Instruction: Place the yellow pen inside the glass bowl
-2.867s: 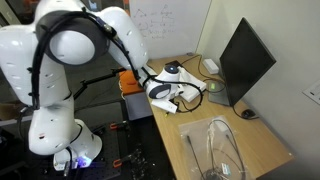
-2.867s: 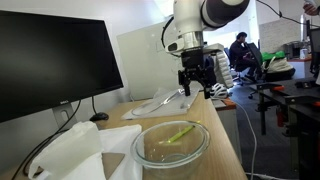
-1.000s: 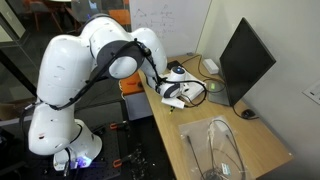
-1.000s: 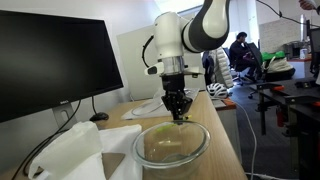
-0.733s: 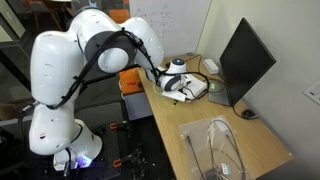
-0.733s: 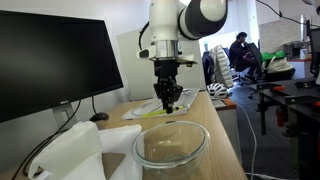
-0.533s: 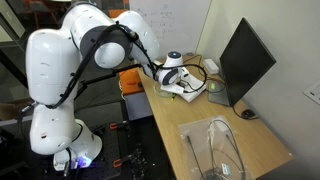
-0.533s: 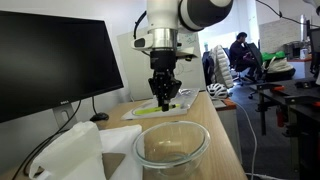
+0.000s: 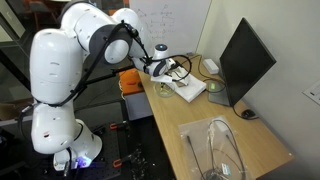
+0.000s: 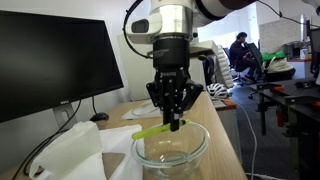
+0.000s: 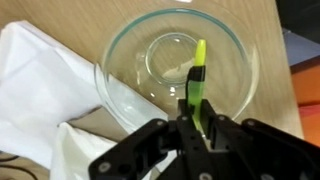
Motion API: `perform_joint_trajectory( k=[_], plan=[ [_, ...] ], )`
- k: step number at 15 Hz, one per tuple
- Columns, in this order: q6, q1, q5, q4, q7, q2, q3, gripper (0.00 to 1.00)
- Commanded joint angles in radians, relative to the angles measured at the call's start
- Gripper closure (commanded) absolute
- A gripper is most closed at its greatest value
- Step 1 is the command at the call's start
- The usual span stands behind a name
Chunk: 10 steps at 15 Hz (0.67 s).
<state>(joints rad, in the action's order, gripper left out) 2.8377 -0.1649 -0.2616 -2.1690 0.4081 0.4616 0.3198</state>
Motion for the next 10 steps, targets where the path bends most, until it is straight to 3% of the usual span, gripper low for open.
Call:
perform_joint_trajectory(
  k=[1,2,6,10],
  plan=[
    [0.035,-0.014,-0.008,0.002,-0.002,0.016,-0.019,0.59],
    [0.033,-0.015,-0.008,0.001,-0.007,0.017,-0.025,0.57],
    [0.049,-0.006,-0.007,-0.026,-0.021,-0.006,-0.052,0.28],
    [-0.021,0.061,0.053,-0.070,0.013,-0.048,-0.014,0.00]
  ],
)
